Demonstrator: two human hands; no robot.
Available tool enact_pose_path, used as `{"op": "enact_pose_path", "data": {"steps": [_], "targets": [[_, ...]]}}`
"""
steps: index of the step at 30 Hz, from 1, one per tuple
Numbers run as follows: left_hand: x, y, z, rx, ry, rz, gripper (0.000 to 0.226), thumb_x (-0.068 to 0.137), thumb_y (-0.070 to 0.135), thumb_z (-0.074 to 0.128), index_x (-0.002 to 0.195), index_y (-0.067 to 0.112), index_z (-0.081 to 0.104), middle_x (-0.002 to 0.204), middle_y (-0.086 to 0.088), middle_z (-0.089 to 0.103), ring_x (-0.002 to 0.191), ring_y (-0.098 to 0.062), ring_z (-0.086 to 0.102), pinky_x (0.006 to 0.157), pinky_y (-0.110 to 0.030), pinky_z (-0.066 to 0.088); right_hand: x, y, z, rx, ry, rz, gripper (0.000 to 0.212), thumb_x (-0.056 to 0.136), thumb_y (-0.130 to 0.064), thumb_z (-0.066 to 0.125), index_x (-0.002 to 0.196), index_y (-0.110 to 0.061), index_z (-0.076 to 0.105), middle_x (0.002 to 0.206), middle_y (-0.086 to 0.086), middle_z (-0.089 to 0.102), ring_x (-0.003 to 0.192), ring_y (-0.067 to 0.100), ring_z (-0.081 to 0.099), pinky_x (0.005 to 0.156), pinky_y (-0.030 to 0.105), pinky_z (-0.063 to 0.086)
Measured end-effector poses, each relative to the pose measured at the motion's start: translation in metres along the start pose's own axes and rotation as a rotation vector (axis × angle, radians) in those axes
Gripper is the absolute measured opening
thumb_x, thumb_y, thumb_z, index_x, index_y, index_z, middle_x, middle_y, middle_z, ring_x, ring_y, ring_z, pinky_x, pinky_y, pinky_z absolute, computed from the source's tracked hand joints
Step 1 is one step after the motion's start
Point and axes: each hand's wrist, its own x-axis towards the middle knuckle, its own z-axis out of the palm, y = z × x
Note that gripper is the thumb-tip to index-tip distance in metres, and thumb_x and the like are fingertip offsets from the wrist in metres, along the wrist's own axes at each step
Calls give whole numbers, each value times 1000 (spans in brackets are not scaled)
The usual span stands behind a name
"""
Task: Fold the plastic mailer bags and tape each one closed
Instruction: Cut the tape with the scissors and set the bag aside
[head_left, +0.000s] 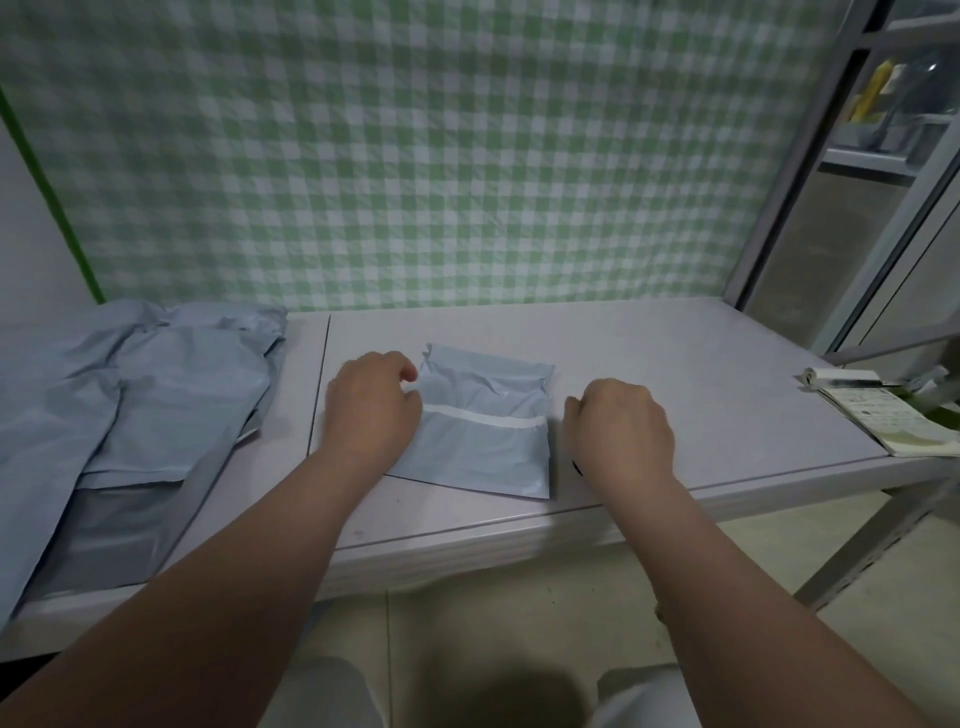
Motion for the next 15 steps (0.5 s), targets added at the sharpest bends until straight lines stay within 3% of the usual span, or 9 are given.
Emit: {"op": "enact_pose_path", "data": {"steps": [3,6,7,9,11,15], "targets": [[-2,13,4,-25,-159,109,26,88,9,52,109,11,68,115,-7,65,111,-27,55,94,-32,40,10,-11,8,154,-147,78,30,94,-32,47,75,-10,48,88,10,54,82,29,52,67,27,35],[-5,16,11,44,-274,197,14,84,4,48,77,10,58,88,-9,65,95,-31,58,74,-33,40,19,-17,15,215,-210,111,24,93,-29,51,103,-8,59,107,11,60,97,28,57,70,25,35],[-5,15,13,69,-289,198,18,83,3,48,68,13,49,79,-9,60,89,-32,57,68,-32,35,22,-17,18,229,-223,119,19,92,-24,52,102,-9,59,105,9,60,90,26,56,67,23,35],[-4,13,16,92,-302,177,29,82,2,47,60,16,36,72,-6,52,83,-31,54,63,-31,29,31,-15,23,254,-260,154,8,88,-15,53,82,-11,54,91,6,59,69,18,49,55,21,33],[-3,12,16,102,-297,164,34,82,3,46,57,19,30,70,-3,45,82,-30,52,62,-31,30,37,-13,23,306,-283,208,24,86,-16,57,65,-11,45,72,2,52,58,15,44,45,23,28],[1,16,13,103,-319,114,29,84,5,45,61,18,34,75,-4,45,81,-27,48,65,-30,32,46,-13,19,676,-321,303,31,87,-23,61,64,-9,46,71,8,54,75,27,55,64,29,41]]}}
